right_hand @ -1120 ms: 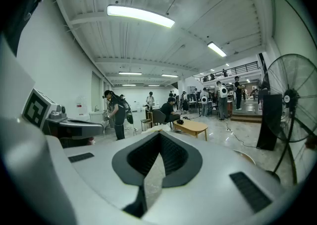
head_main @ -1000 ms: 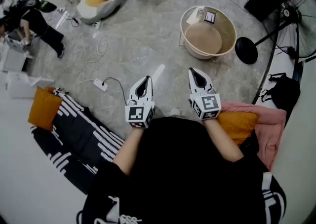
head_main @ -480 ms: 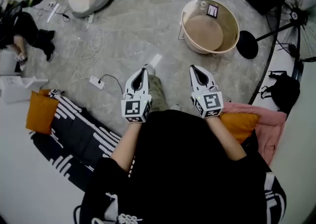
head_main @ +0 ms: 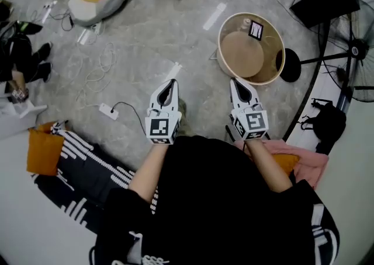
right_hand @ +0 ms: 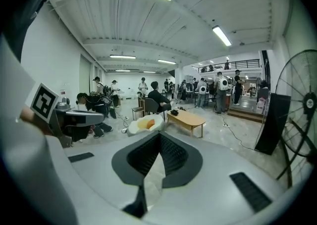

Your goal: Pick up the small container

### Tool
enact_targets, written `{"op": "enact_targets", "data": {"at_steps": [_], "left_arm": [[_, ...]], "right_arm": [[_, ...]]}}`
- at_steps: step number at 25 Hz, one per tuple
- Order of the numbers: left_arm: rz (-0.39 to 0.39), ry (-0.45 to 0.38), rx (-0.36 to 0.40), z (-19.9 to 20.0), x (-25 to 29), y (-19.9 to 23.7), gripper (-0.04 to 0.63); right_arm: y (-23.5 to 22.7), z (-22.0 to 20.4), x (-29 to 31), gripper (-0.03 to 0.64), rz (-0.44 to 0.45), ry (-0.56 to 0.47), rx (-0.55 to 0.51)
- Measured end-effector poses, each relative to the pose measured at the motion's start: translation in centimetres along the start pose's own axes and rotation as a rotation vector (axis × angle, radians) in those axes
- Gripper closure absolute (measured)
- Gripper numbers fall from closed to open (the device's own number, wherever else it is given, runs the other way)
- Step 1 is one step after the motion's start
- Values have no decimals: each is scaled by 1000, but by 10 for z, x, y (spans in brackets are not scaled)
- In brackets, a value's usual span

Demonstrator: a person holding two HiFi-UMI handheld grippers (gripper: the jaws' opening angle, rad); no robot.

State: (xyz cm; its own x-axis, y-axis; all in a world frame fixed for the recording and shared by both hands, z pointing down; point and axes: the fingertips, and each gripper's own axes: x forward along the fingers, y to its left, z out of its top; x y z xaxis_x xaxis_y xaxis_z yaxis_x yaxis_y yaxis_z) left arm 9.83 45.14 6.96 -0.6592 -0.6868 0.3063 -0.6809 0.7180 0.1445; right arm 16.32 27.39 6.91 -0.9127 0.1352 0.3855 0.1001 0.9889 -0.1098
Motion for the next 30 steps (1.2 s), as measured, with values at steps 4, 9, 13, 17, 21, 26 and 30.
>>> {"op": "enact_targets", "data": {"at_steps": [4, 9, 13, 17, 21, 26, 30], "left_arm": [[-13, 42, -30, 11, 38, 41, 575], [-64, 60, -21, 32, 79, 83, 575], [-54, 34, 4, 62, 107, 123, 575], [-36, 12, 14, 79, 121, 157, 575], [-67, 14, 31, 84, 136, 176, 575], [-67, 14, 32, 87, 142, 188, 575], [-55, 33, 16, 83, 157, 185, 575]], "right_arm": [[-6, 33, 61, 595, 6, 22, 6], [11, 80, 135, 595, 70, 14, -13], [25, 104, 183, 595, 113, 17, -51], [18, 114, 214, 595, 83, 32, -54], [8, 116, 229, 595, 53, 39, -20], [-3, 104, 226, 595, 10, 60, 4], [-26, 97, 234, 595, -12, 67, 27]]}}
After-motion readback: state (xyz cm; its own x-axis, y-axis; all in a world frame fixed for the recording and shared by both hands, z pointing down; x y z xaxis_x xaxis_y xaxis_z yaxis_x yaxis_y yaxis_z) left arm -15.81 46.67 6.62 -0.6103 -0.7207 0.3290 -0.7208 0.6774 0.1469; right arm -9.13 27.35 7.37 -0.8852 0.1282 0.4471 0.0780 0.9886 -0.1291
